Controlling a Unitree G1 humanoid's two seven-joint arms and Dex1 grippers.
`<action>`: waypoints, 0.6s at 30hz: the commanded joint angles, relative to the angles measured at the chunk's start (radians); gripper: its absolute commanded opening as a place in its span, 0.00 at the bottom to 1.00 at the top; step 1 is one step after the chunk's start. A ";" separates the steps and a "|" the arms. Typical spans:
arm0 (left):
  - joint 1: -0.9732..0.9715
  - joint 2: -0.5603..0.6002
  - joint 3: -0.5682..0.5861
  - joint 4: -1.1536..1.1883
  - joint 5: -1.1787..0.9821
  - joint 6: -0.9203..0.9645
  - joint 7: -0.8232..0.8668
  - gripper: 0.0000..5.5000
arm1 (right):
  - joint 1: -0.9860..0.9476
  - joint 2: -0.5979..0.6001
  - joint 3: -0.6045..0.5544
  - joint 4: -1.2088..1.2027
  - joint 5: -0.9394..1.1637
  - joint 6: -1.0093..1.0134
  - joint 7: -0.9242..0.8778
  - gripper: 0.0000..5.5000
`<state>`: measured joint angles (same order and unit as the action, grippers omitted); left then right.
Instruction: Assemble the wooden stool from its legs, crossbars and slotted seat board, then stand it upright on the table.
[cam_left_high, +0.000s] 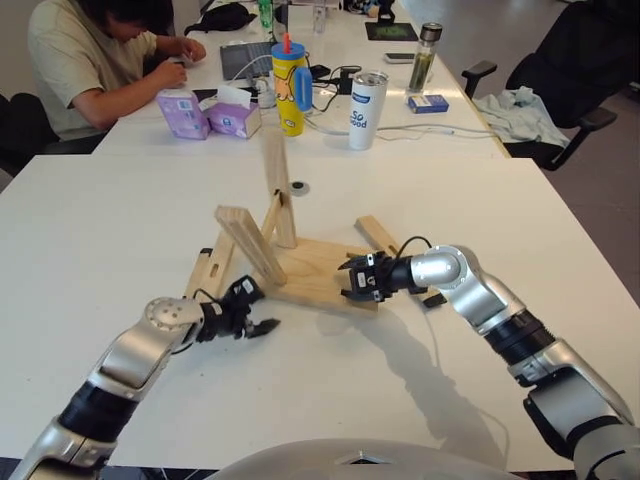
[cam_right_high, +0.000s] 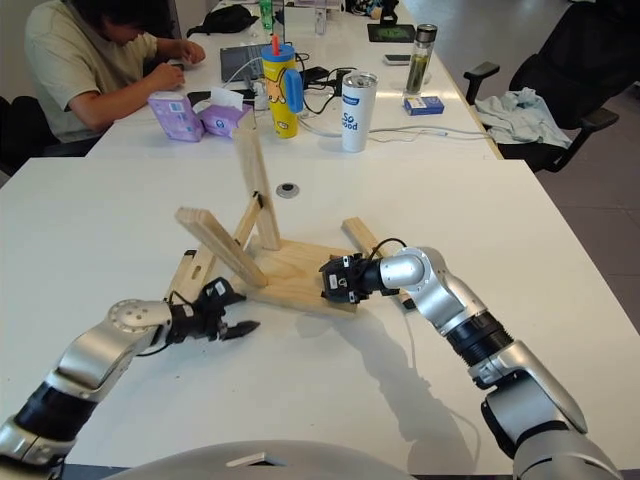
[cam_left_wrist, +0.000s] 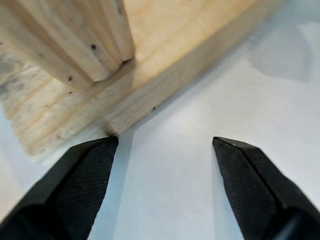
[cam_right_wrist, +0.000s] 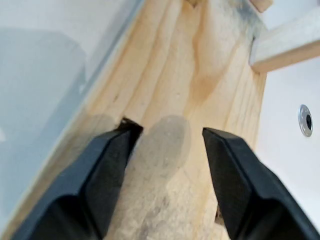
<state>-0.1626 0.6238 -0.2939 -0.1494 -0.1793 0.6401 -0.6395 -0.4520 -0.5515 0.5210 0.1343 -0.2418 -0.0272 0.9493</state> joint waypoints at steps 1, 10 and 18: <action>-0.121 -0.081 0.000 0.177 0.118 -0.035 0.135 0.64 | 0.100 0.109 0.064 -0.032 0.006 0.094 -0.018 0.48; -0.184 -0.148 -0.003 0.368 0.210 -0.136 0.177 0.64 | 0.159 0.252 -0.004 -0.182 0.025 0.293 -0.191 0.48; -0.118 -0.140 0.233 0.109 0.191 -0.172 0.310 0.64 | 0.222 0.384 -0.237 -0.326 0.169 0.315 -0.422 0.48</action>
<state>-0.3115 0.4757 -0.2015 0.1048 0.0200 0.4802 -0.4170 -0.2692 -0.2260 0.3559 -0.1299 -0.1738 0.2527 0.5513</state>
